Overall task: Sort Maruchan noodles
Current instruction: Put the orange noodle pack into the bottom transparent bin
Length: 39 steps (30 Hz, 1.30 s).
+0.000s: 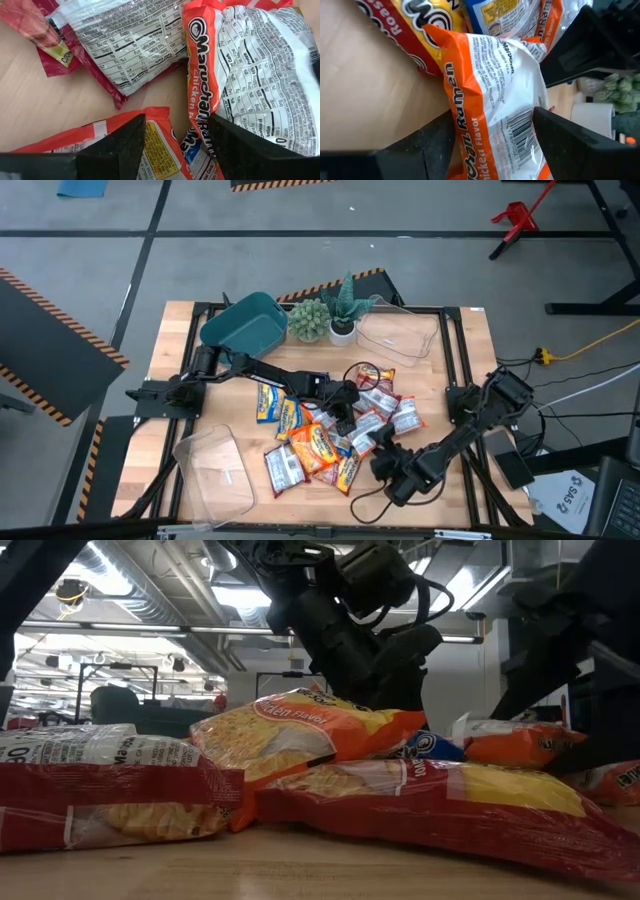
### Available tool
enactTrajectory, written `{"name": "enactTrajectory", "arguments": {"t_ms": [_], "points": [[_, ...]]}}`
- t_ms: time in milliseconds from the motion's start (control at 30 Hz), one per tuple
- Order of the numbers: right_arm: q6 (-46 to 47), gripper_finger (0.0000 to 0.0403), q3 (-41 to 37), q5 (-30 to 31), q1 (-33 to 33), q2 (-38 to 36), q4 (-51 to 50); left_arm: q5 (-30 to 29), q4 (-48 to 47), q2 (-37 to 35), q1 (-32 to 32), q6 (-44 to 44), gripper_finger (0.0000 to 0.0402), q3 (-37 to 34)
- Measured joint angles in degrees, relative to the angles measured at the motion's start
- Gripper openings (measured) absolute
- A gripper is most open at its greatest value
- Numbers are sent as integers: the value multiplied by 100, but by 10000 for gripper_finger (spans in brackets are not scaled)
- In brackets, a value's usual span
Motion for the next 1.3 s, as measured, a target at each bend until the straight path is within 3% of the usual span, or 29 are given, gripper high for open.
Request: {"name": "enactTrajectory", "arguments": {"t_ms": [200,533,1000,1100,1300], "points": [[-57,253,-2,67,-24,0,44,4,4,0,0,-2,211,0],[-278,253,-9,900,-16,66,-72,126,7,0,2,-151,211,0],[-134,249,-7,263,-343,92,-55,155,0,0,2,-149,211,0],[-64,225,-7,263,-363,92,-66,155,0,0,0,-148,211,0],[72,136,1,311,-356,90,-78,220,0,0,0,-212,211,-2]]}}
